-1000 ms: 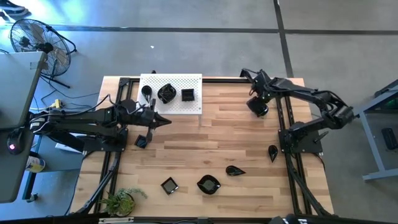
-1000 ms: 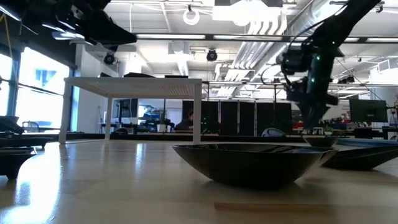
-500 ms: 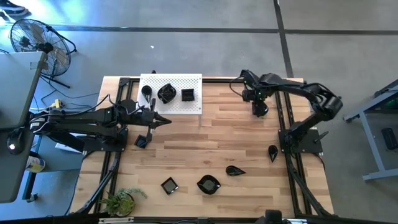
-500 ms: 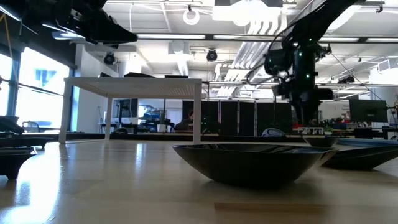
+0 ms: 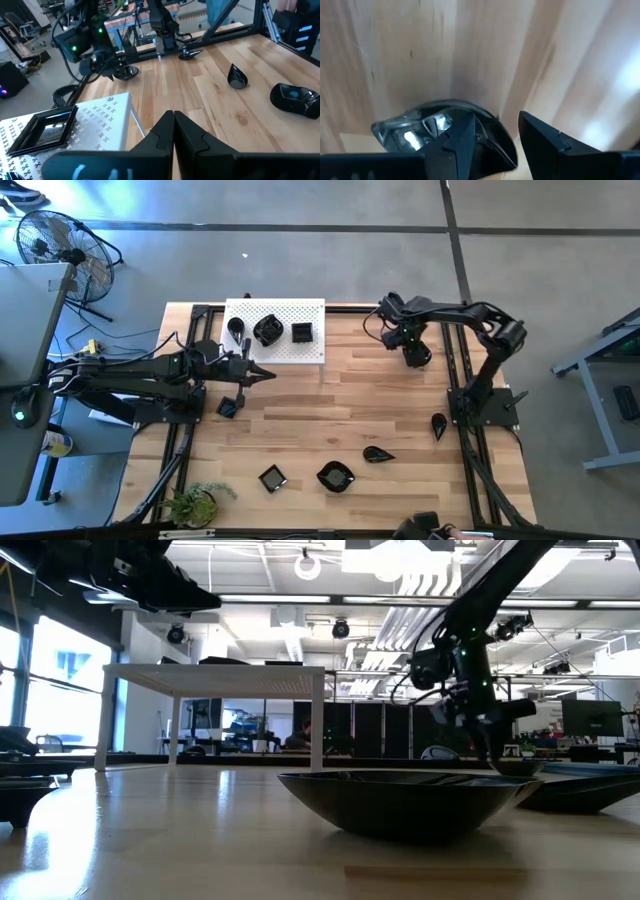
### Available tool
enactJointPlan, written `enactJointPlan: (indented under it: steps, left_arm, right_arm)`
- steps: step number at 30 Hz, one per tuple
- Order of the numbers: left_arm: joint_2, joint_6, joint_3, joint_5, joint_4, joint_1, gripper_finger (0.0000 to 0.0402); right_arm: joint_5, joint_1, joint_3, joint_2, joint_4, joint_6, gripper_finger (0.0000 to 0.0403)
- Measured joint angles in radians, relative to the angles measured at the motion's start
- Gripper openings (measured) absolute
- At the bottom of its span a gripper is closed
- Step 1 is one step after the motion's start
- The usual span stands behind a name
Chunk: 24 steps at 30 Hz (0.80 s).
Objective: Pick & Place Mini shaped plates
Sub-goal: Stack the leaf-shaped plate on top of the leaf-shaped plate on the shelf
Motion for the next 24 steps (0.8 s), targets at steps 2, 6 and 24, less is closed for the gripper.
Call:
enactJointPlan:
  steps: [2, 6, 24]
  left_arm:
    - [0.000, 0.000, 0.000, 0.000, -0.002, 0.000, 0.0000]
    - [0.000, 0.000, 0.000, 0.000, -0.004, 0.000, 0.0000]
    - [0.000, 0.003, 0.000, 0.000, -0.002, 0.000, 0.0000]
  right_arm:
    - [0.000, 0.000, 0.000, 0.020, -0.009, 0.000, 0.0142]
    - [-0.006, -0.001, 0.000, 0.039, -0.047, 0.000, 0.0141]
    - [-0.122, -0.002, 0.001, 0.032, -0.132, 0.167, 0.0012]
